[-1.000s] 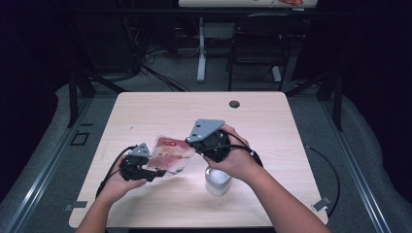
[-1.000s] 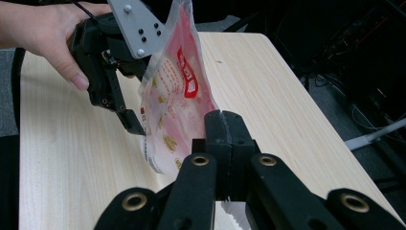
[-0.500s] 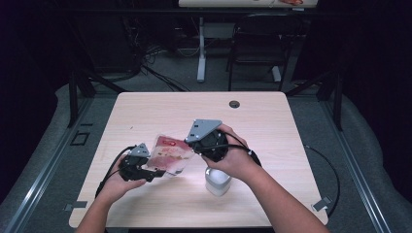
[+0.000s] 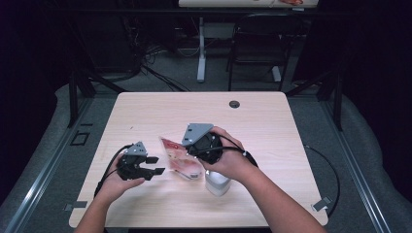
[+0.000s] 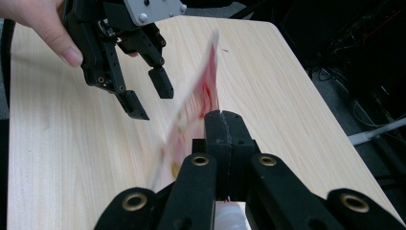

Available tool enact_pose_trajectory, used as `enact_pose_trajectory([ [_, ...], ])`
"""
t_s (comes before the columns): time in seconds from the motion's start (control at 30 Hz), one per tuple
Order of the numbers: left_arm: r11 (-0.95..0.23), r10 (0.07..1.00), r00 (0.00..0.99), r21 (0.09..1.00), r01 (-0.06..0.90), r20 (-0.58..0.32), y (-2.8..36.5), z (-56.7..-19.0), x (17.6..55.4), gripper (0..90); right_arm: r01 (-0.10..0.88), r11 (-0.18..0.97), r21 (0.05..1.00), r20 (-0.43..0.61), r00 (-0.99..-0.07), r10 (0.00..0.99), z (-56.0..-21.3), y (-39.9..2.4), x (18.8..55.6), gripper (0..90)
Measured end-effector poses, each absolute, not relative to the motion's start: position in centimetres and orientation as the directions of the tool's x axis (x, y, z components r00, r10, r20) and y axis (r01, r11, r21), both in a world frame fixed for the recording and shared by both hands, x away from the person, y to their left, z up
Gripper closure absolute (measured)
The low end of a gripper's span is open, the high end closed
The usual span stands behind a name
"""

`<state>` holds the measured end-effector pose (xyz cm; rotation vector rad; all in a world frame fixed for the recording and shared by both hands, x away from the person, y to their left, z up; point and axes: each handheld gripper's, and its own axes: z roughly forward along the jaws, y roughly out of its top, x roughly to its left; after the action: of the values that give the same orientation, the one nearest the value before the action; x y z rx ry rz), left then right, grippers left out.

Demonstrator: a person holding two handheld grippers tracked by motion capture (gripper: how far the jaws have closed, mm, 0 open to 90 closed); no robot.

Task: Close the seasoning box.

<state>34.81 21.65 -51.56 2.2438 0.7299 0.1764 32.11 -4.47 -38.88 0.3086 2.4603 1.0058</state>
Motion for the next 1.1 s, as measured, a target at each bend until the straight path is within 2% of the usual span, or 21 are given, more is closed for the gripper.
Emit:
enact_pose_trajectory([
  [0.33,-0.561,0.551,0.830,0.699,0.444,-0.085,21.4,-51.6,34.6,47.2,0.034,0.696,0.717,-0.313,-0.877,0.365,-38.9,-4.2,32.0,90.0],
  [0.57,-0.557,0.555,0.828,0.702,0.443,-0.082,21.3,-51.5,34.6,47.1,0.066,0.655,0.753,-0.261,-0.883,0.389,-39.0,-4.8,32.3,90.0],
  [0.6,-0.558,0.555,0.828,0.702,0.444,-0.082,21.3,-51.6,34.6,47.1,0.072,0.639,0.766,-0.249,-0.883,0.398,-38.9,-5.0,32.3,84.9],
  [0.9,-0.558,0.554,0.828,0.700,0.446,-0.086,21.4,-51.6,34.6,47.2,0.155,0.623,0.767,-0.180,-0.880,0.440,-39.4,-5.2,33.4,75.4],
  [1.0,-0.556,0.556,0.827,0.700,0.447,-0.086,21.5,-51.6,34.6,47.2,0.193,0.626,0.756,-0.145,-0.882,0.448,-39.9,-5.1,33.9,76.4],
  [1.1,-0.554,0.557,0.826,0.701,0.448,-0.087,21.6,-51.6,34.6,47.3,0.216,0.639,0.738,-0.126,-0.886,0.445,-40.2,-5.0,34.2,85.3],
])
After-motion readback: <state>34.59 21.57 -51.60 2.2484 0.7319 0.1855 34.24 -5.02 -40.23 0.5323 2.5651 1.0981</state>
